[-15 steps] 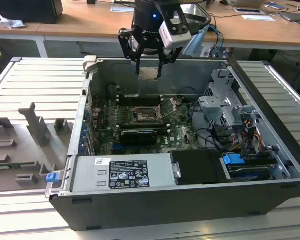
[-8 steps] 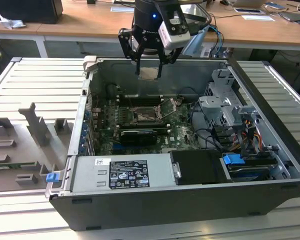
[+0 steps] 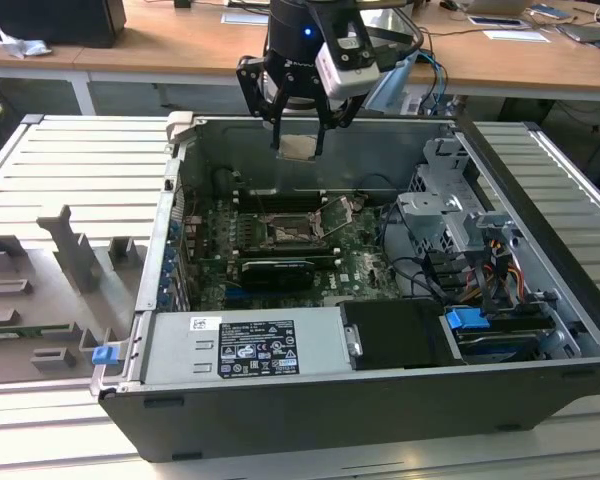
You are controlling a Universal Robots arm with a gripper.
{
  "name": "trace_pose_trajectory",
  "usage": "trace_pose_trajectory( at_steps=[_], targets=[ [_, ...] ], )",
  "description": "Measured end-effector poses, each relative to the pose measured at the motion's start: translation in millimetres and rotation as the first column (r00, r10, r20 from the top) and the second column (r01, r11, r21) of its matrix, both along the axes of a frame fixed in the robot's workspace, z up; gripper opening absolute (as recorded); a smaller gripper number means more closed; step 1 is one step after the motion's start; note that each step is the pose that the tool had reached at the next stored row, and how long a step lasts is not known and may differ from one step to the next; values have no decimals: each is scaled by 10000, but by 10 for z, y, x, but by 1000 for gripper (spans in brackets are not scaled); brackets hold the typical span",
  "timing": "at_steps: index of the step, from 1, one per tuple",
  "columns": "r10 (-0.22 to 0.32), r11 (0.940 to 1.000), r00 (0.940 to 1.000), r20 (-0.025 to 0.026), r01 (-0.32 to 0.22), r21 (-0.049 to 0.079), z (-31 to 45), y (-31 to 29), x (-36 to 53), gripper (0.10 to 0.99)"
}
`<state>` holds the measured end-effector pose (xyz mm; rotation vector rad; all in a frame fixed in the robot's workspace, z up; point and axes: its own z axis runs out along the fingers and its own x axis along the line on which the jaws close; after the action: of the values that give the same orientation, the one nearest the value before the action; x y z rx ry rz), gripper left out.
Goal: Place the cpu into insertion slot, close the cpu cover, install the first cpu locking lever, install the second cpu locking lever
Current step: 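Place the cpu into insertion slot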
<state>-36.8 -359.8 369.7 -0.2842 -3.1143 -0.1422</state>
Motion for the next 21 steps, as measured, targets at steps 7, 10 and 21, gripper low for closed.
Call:
trace_pose_trajectory(
  at_steps=[7,10,21],
  targets=[
    [-178,9998,9998,0,178,0,0,0,0,541],
    [-249,9997,9997,0,249,0,0,0,0,541],
    [-525,9986,9986,0,525,-2,0,0,0,541]
  ],
)
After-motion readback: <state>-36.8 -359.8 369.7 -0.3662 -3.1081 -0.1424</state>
